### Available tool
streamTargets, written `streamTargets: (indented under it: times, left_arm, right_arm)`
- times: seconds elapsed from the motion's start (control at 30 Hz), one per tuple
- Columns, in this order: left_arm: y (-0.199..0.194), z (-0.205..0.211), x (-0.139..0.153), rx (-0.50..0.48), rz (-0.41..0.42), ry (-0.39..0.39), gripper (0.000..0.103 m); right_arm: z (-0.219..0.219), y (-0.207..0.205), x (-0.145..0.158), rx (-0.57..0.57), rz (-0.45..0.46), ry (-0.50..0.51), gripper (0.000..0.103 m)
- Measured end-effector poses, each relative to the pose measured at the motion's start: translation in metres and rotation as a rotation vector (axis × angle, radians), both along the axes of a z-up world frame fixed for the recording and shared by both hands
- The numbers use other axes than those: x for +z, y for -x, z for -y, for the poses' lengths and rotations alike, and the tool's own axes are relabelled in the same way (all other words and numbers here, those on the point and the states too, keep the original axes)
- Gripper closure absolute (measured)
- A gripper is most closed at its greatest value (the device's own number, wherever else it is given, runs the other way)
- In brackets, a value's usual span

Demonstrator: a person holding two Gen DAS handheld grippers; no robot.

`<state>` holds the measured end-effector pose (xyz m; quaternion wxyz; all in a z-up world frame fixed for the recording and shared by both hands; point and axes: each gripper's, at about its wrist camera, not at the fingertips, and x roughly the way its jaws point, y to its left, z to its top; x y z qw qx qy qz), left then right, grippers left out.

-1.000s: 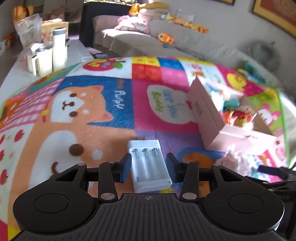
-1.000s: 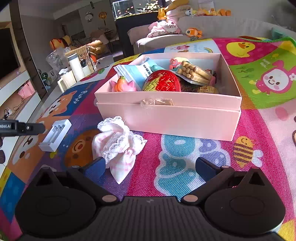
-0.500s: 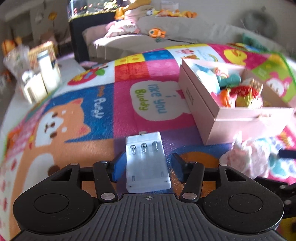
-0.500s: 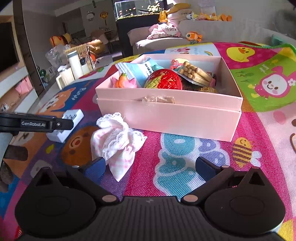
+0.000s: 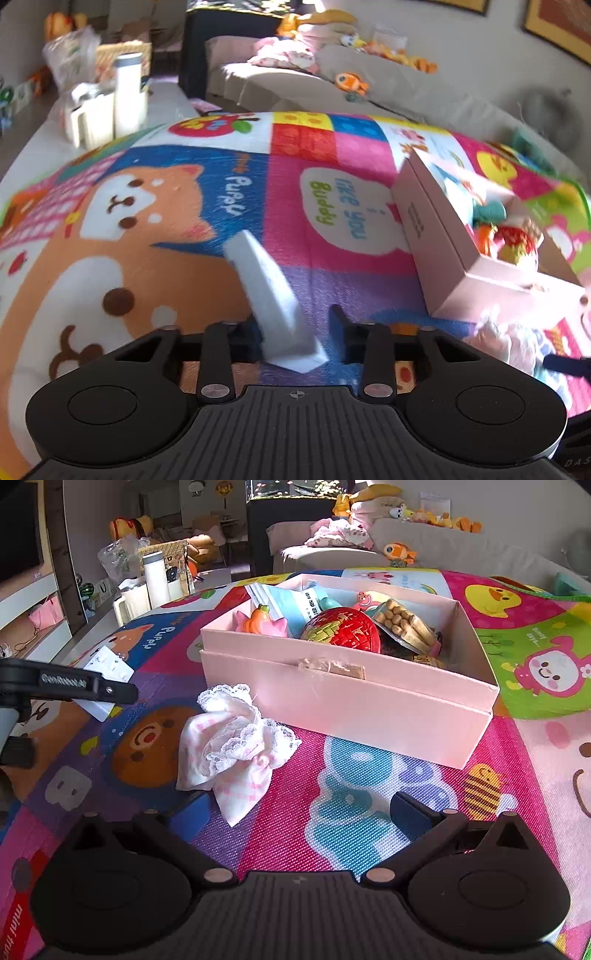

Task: Organize objects
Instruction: 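Drop the battery holder into the box with left gripper while right gripper grasps the white lace cloth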

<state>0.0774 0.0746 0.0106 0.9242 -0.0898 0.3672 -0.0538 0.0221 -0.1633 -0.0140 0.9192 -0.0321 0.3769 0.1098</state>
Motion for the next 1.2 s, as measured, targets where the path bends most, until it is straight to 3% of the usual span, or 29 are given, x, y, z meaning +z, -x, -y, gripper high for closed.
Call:
streamTargets:
  times: [0.17,0.37,0.47,0.5,0.57,0.6,0.73,0.93,1.1,1.2]
  left_arm:
    - [0.007,-0.019,-0.002,0.018,-0.014,0.113,0.080]
    - [0.020,-0.016,0.003,-0.039,-0.003,0.091,0.081]
    - [0.027,-0.010,0.005,-0.082,-0.004,0.086,0.081]
    - [0.030,-0.008,0.005,-0.094,-0.005,0.083,0.081]
    - [0.036,-0.002,0.007,-0.115,-0.001,0.076,0.081]
    - [0.039,0.000,0.008,-0.127,0.003,0.071,0.081]
    - [0.049,0.010,0.020,-0.180,0.029,0.054,0.081]
    - [0.040,0.046,0.058,-0.307,0.123,0.119,0.081]
    - [-0.003,0.109,0.088,-0.416,0.246,0.116,0.081]
    - [-0.042,0.138,0.085,-0.417,0.254,0.112,0.080]
  right_arm:
    - [0.000,-0.001,0.001,-0.002,0.001,-0.005,0.000]
    - [-0.003,0.002,0.019,0.025,0.104,-0.051,0.002]
    - [-0.015,-0.006,0.024,0.072,0.122,-0.019,0.012]
    - [-0.021,-0.011,0.023,0.086,0.113,0.005,0.016]
    - [-0.031,-0.020,0.016,0.108,0.064,0.040,0.038]
    - [-0.033,-0.023,0.014,0.121,0.032,0.046,0.061]
    - [-0.025,-0.009,0.030,0.132,0.062,0.022,0.077]
    - [0.032,0.020,0.077,0.056,0.163,-0.059,0.078]
    - [0.078,0.028,0.097,-0.061,0.225,-0.099,0.078]
    - [0.093,0.026,0.096,-0.113,0.223,-0.115,0.078]
